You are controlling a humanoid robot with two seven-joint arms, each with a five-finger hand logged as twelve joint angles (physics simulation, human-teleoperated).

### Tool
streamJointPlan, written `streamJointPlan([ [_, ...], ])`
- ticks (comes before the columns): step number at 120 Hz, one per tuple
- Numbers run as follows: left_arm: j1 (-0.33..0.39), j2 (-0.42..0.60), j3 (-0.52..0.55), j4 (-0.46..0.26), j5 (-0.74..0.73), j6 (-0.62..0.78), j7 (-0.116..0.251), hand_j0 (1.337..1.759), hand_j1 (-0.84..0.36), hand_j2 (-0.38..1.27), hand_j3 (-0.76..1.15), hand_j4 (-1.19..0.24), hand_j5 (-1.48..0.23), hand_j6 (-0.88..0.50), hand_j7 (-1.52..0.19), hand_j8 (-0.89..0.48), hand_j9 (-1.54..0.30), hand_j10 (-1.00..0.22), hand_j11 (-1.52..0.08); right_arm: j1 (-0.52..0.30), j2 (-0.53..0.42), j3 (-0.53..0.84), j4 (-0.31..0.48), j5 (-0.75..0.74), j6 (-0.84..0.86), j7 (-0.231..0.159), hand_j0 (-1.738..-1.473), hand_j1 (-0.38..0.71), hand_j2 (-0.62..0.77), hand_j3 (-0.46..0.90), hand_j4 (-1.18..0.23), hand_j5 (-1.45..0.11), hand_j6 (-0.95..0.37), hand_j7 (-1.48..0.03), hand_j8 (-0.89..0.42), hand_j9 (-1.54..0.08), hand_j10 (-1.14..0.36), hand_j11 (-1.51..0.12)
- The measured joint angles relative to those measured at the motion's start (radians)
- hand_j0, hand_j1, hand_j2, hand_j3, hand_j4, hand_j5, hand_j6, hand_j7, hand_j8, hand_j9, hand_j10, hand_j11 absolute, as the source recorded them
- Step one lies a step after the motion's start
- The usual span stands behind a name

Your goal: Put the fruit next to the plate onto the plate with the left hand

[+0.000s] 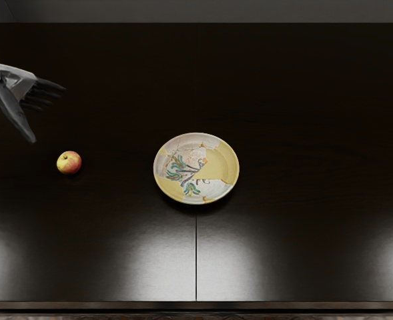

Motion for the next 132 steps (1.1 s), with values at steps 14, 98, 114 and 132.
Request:
streamJointPlan([
  [14, 0.001, 0.0, -0.005, 0.0, 0.004, 0.0, -0.001, 1.658, 0.35, 0.0, 0.0, 0.0, 0.0, 0.0, 0.0, 0.0, 0.0, 0.0, 0.0, -0.012, 0.0, 0.0, 0.0, 0.0, 0.0, 0.0, -1.658, -0.33, 0.0, 0.0, -0.02, -0.02, -0.02, -0.02, -0.02, -0.02, -0.02, -0.02],
  [98, -0.265, -0.499, 0.52, -0.37, -0.248, 0.553, -0.002, 1.658, 0.35, 0.0, 0.0, 0.0, 0.0, 0.0, 0.0, 0.0, 0.0, 0.0, 0.0, -0.018, 0.0, -0.001, 0.0, 0.0, 0.0, 0.0, -1.658, -0.33, 0.0, 0.0, -0.02, -0.02, -0.02, -0.02, -0.02, -0.02, -0.02, -0.02],
  [114, -0.224, -0.538, 0.543, -0.402, -0.32, 0.757, -0.002, 1.658, 0.35, 0.0, 0.0, 0.0, 0.0, 0.0, 0.0, 0.0, 0.0, 0.0, 0.0, -0.019, 0.0, -0.001, 0.0, 0.0, 0.0, 0.0, -1.658, -0.33, 0.0, 0.0, -0.02, -0.02, -0.02, -0.02, -0.02, -0.02, -0.02, -0.02],
  [132, -0.152, -0.604, 0.541, -0.413, -0.294, 0.821, -0.002, 1.658, 0.35, 0.0, 0.0, 0.0, 0.0, 0.0, 0.0, 0.0, 0.0, 0.0, 0.0, -0.019, 0.0, -0.001, 0.0, 0.0, 0.0, 0.0, -1.658, -0.33, 0.0, 0.0, -0.02, -0.02, -0.02, -0.02, -0.02, -0.02, -0.02, -0.02],
])
